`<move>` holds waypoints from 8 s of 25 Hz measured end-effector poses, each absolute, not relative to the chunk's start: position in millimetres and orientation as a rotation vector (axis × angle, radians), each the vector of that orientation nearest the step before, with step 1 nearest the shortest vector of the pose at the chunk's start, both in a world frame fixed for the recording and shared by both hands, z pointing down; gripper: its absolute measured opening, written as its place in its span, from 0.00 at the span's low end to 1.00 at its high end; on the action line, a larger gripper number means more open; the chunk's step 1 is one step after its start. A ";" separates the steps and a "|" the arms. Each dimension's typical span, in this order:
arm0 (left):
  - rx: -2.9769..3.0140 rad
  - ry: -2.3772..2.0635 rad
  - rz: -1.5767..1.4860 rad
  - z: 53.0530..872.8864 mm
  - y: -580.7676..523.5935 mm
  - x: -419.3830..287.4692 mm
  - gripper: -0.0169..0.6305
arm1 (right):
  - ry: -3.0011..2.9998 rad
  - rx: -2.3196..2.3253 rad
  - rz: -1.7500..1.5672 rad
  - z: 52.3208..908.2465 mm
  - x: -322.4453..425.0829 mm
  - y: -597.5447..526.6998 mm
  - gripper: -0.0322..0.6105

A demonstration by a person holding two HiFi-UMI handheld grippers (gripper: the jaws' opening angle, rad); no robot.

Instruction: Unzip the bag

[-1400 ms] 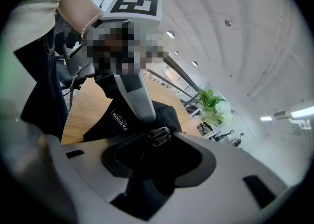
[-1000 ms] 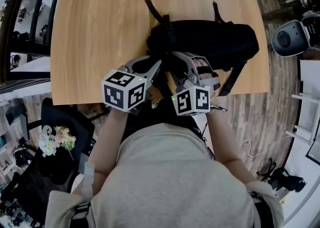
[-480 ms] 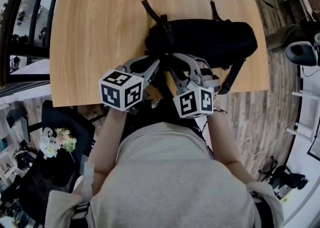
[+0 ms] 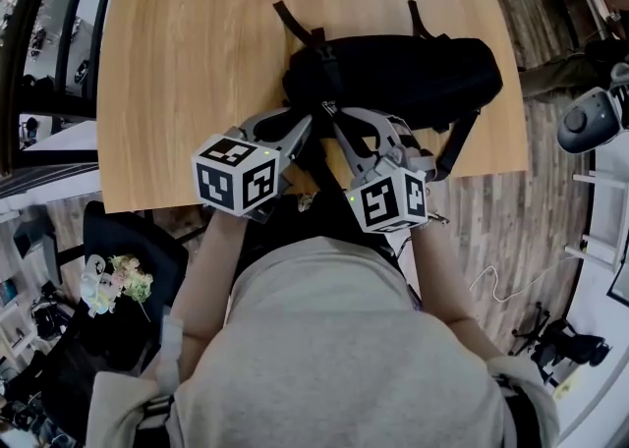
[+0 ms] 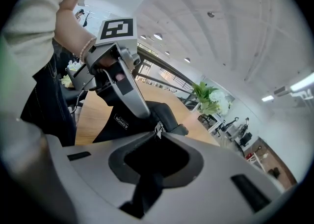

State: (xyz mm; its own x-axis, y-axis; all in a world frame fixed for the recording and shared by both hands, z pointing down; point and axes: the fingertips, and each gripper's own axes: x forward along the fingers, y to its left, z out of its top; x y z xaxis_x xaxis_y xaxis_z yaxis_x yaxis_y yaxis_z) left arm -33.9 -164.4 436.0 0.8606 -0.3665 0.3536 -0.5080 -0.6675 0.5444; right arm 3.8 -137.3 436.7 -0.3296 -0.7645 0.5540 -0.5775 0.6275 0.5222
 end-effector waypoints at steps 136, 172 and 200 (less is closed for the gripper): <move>2.242 -1.162 0.238 438.3 -180.5 -47.1 0.14 | -2.470 1.356 0.406 402.7 141.4 -164.3 0.07; 2.868 -1.108 0.681 381.6 -162.7 136.6 0.32 | -2.577 1.236 0.555 392.3 169.5 -154.0 0.07; 2.855 -1.140 0.789 399.4 -169.0 146.8 0.09 | -2.581 1.336 0.564 393.8 181.0 -161.3 0.07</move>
